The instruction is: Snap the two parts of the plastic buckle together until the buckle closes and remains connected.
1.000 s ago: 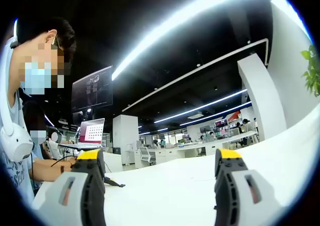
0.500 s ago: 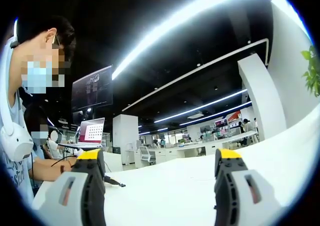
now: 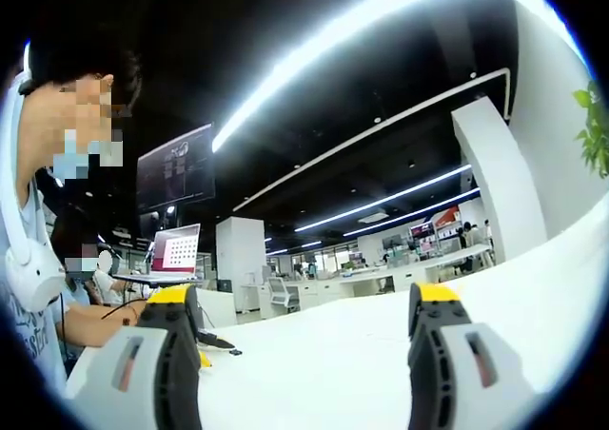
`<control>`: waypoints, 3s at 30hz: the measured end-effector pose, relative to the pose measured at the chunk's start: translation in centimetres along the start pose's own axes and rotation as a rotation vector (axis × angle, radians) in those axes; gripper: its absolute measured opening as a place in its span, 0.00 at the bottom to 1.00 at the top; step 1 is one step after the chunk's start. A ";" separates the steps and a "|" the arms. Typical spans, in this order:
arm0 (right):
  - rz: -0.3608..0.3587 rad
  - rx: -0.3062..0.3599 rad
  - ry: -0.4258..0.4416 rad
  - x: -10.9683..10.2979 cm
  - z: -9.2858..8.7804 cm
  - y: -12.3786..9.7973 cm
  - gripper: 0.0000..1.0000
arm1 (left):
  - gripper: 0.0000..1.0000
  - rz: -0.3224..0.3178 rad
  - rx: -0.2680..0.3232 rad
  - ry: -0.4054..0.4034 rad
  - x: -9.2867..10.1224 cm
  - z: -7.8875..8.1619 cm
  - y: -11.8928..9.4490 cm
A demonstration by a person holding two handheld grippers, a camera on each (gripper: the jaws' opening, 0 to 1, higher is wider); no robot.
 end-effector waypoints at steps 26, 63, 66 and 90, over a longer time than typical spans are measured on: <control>0.002 -0.011 0.057 -0.2 -0.4 0.0 0.91 | 0.81 -0.062 0.010 -0.005 0.0 0.1 0.7; 0.015 -0.025 0.084 -0.2 -0.8 0.3 0.89 | 0.29 0.091 0.002 0.004 -2.0 -0.3 -0.5; 0.014 -0.025 0.087 -0.3 -0.8 0.3 0.89 | 0.28 0.091 0.001 0.011 -1.9 -0.2 -0.4; 0.038 -0.054 0.097 -0.7 -1.6 0.6 0.86 | 0.12 0.148 0.005 -0.009 -2.5 -0.2 -0.3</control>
Point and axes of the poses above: the point that each gripper's makers call its tool centre point, and the gripper's own axes: y roughly forward along the fingers, x roughly to its right, z roughly out of its top, the point moved 6 cm from there along -y, roughly backward along the fingers, and after that the axes turned 13 degrees about -z, right-handed, at the moved point
